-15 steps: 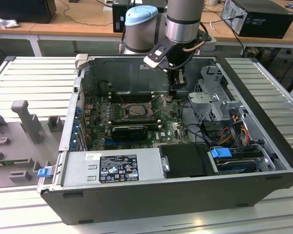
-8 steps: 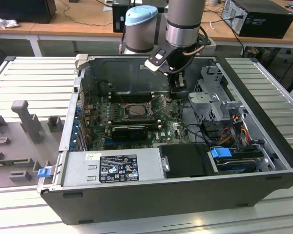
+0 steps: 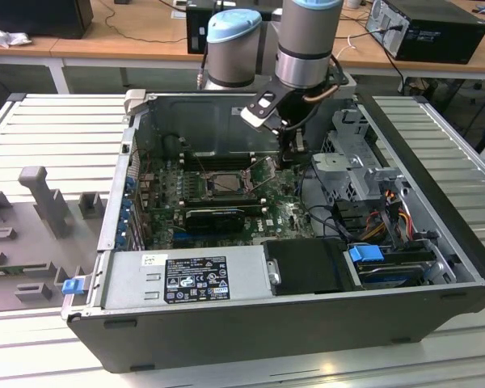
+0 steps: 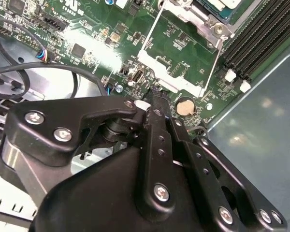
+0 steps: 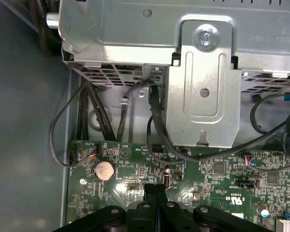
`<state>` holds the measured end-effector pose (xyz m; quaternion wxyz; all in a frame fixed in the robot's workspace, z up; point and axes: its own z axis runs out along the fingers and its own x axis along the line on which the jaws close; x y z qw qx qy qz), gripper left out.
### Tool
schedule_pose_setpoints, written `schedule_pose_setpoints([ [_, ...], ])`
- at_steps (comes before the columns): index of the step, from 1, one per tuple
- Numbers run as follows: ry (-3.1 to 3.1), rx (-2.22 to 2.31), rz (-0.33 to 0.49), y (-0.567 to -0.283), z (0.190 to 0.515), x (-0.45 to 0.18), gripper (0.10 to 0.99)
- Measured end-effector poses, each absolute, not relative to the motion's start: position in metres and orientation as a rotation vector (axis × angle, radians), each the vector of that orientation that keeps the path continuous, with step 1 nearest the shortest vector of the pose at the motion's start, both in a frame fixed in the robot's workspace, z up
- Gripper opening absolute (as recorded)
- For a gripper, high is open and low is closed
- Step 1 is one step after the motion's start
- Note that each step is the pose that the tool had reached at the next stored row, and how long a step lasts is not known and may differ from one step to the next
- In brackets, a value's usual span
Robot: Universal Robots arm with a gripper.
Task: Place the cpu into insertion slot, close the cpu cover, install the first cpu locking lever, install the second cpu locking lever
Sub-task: 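Close the cpu cover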
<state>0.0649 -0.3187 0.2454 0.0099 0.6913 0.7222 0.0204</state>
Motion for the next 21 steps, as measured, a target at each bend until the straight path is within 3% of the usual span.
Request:
schedule_pose_setpoints([
  [5, 2.281, 2.185, 0.022, -0.319, 0.245, 0.066, 0.106],
  [21, 2.284, 2.186, 0.026, -0.319, 0.245, 0.051, 0.106],
])
